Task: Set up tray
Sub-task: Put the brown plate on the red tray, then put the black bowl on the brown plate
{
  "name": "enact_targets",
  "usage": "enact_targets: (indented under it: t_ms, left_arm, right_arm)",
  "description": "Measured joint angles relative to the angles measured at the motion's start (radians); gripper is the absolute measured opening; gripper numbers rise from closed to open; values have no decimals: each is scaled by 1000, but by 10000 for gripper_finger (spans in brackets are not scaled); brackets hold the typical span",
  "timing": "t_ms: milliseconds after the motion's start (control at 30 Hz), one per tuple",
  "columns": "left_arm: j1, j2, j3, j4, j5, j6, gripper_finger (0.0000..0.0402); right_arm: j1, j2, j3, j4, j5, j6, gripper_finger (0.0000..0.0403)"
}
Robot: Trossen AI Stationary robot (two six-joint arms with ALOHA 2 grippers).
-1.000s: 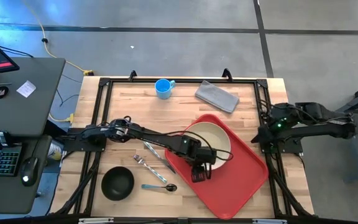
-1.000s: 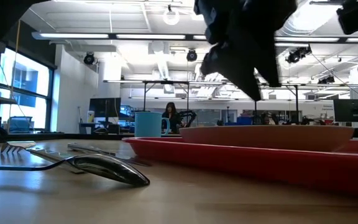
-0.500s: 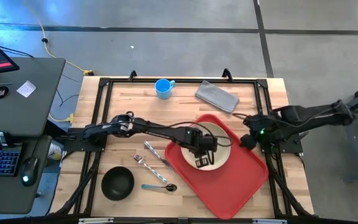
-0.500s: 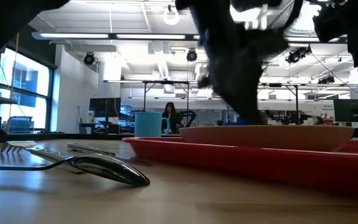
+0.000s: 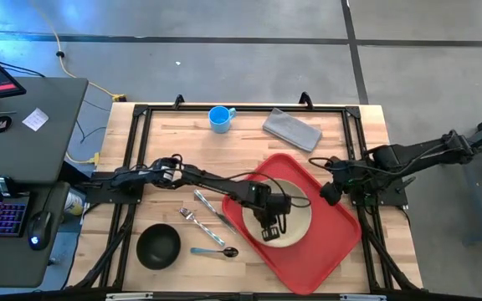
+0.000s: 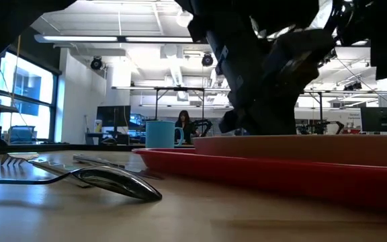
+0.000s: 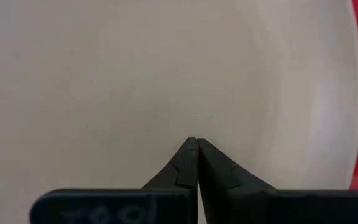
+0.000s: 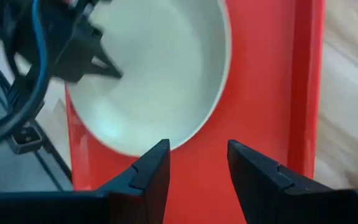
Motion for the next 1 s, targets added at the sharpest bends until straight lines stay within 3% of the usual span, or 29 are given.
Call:
enact_targets:
  t_ms: [400,700,1000]
  left_arm:
    - [1,0,0,-11,-43,-6,52]
    - [25,-3,0,-14,-53,-6,39]
    - [25,-123,0,-102,-28,22,62]
  right_arm:
    - [0,-1,0,2,2,-32,138]
    - [0,-1,0,2,-14,-31,138]
    - [0,-8,0,18,-19,-45,138]
